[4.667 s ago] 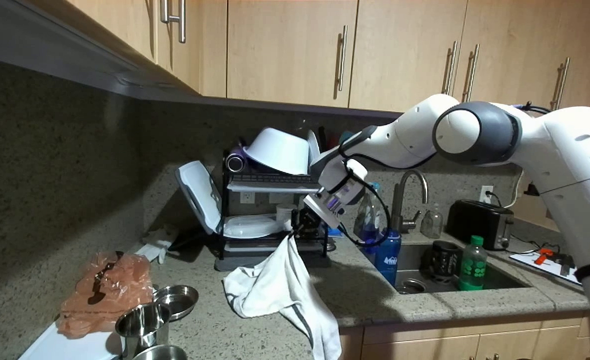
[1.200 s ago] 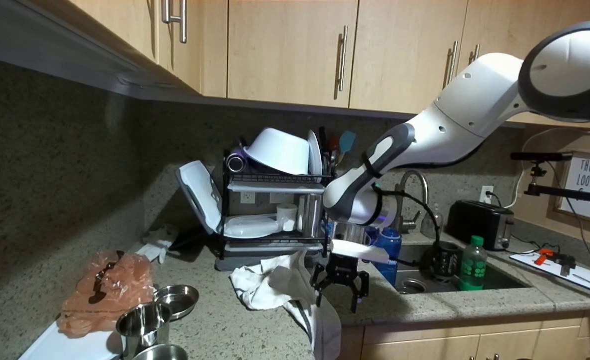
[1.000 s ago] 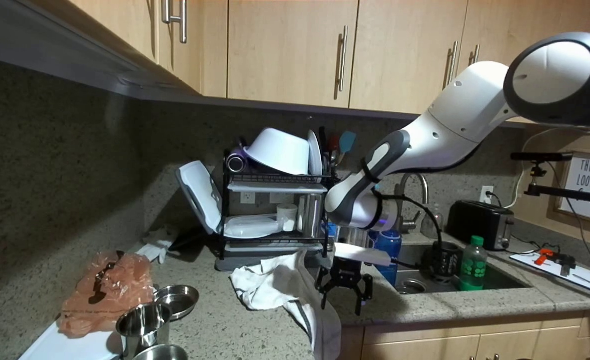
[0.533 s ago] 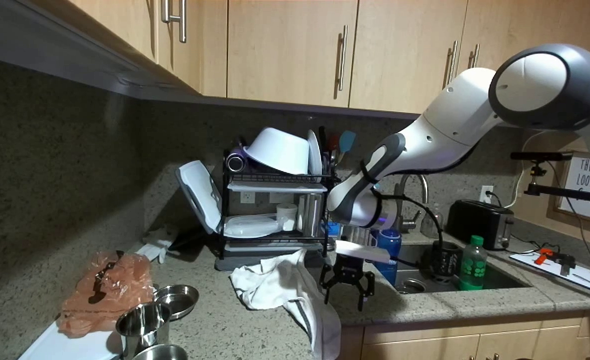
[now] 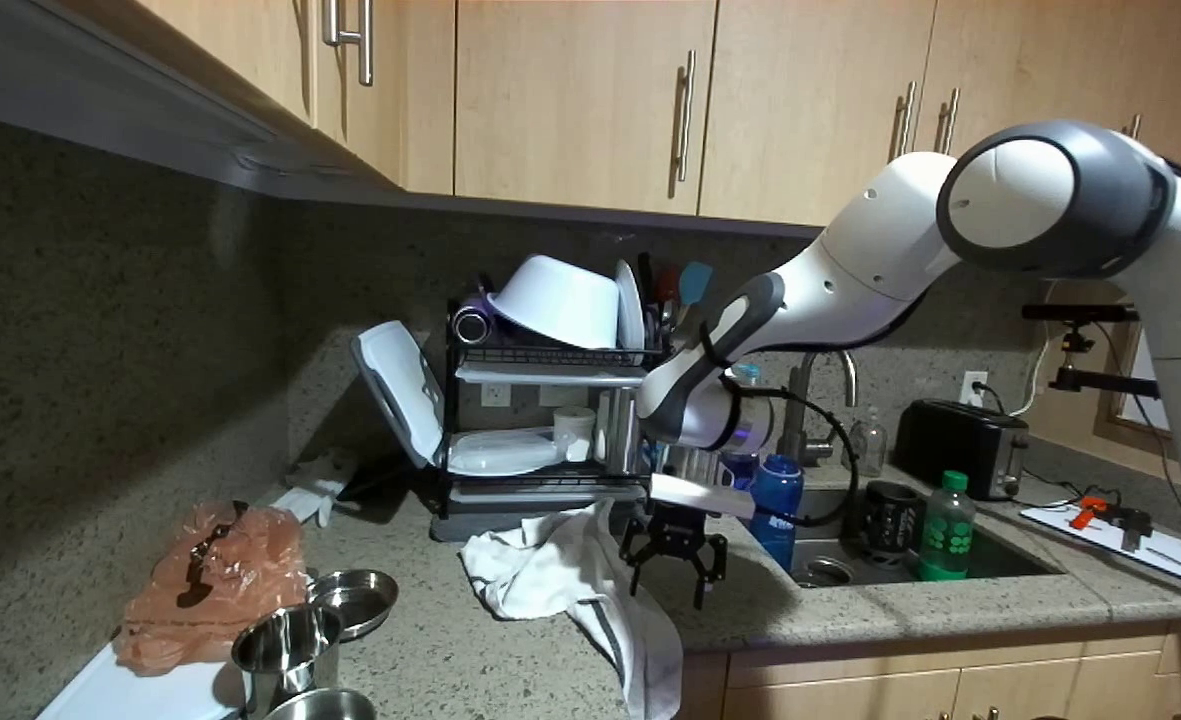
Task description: Move the white towel to the right
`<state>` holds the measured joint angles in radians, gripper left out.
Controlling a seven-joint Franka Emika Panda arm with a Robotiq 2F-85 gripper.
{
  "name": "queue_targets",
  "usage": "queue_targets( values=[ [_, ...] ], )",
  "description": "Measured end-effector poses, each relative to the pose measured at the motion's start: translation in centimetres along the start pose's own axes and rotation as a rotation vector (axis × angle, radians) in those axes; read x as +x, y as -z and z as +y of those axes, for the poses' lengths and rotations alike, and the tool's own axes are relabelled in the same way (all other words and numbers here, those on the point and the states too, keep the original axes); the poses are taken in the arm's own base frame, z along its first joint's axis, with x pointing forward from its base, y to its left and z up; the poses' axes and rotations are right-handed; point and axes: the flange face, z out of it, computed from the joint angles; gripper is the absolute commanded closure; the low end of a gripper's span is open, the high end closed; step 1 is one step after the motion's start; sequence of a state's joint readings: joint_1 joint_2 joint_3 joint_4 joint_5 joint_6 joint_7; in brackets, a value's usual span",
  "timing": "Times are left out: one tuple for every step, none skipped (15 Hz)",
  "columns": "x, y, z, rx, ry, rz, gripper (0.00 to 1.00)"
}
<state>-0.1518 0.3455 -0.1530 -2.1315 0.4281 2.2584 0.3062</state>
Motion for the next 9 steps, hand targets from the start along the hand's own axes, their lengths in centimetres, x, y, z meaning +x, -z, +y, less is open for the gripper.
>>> queue_targets(
  values=[
    [0.3,0.0,-0.3,0.0,0.002,0.002,0.0],
    [0.6,0.0,-0.6,0.0,0.003,0.002,0.08],
    [0.8,0.0,-0.9,0.0,0.001,0.004,0.26],
    [1.0,-0.1,-1.2,0.0,0.0,0.005,0.34],
    [1.1,-0.1,-1.5,0.0,0.002,0.007,0.41],
    [1.2,-0.2,-1.8,0.001,0.005,0.008,0.51],
    [1.2,-0.2,-2.0,0.001,0.008,0.008,0.57],
    [1.2,-0.2,-2.1,0.001,0.011,0.008,0.66],
    [1.3,-0.3,-2.3,0.001,0.012,0.009,0.73]
  ],
)
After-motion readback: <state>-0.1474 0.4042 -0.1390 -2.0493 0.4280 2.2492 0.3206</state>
